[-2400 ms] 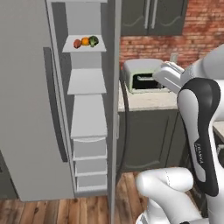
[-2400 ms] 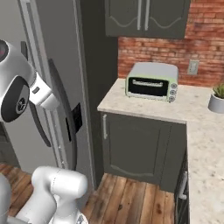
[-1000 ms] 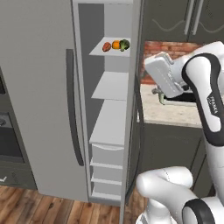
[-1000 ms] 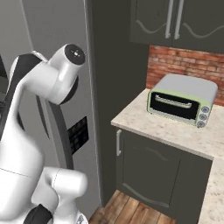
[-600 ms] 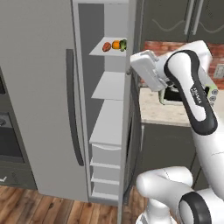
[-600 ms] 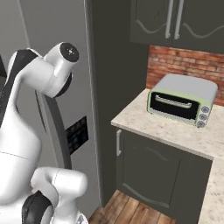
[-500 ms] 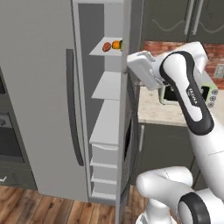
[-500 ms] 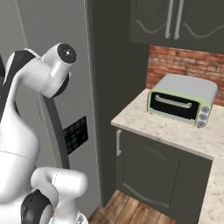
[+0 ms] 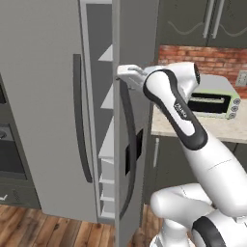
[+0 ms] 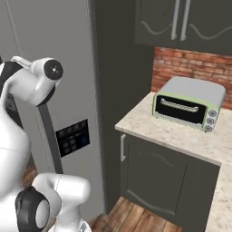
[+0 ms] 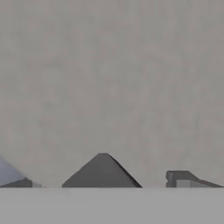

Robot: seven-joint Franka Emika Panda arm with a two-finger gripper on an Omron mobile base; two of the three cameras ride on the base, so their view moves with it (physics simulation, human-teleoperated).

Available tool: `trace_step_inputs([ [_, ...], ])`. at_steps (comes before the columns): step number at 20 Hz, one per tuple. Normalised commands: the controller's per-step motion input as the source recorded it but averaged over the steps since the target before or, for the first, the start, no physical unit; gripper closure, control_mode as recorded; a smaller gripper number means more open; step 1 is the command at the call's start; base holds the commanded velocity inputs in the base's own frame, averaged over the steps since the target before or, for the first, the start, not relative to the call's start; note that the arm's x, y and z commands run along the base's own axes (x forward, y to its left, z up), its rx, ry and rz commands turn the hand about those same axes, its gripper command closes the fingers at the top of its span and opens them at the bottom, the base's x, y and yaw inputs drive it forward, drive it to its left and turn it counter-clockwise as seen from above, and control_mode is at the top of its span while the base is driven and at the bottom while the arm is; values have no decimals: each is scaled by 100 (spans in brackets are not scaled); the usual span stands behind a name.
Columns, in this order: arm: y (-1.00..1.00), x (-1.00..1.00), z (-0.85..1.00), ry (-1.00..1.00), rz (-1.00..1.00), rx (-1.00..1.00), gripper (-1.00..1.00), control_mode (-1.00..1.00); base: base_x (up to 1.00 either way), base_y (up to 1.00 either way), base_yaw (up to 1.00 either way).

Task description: Take the orange and broccoli from the second highest rack and move them to the highest rack where the squash and sweet potato are located, to maximize freezer space. Close the freezer door after rearranging.

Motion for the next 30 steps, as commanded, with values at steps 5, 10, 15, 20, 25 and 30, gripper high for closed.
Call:
trace_step_inputs([
  [5, 65, 62, 25, 1, -11, 0, -100, -100, 0, 0, 0],
  [10, 52, 67, 25, 6, -29, 0, -100, -100, 0, 0, 0],
  [15, 24, 75, 7, 15, -65, -10, -100, -100, 0, 0, 0],
  [20, 8, 74, 23, 36, -83, -1, -100, -100, 0, 0, 0],
  [25, -1, 64, 31, 50, -80, 0, -100, -100, 0, 0, 0],
  [30, -14, 61, 32, 52, -65, 2, -100, -100, 0, 0, 0],
])
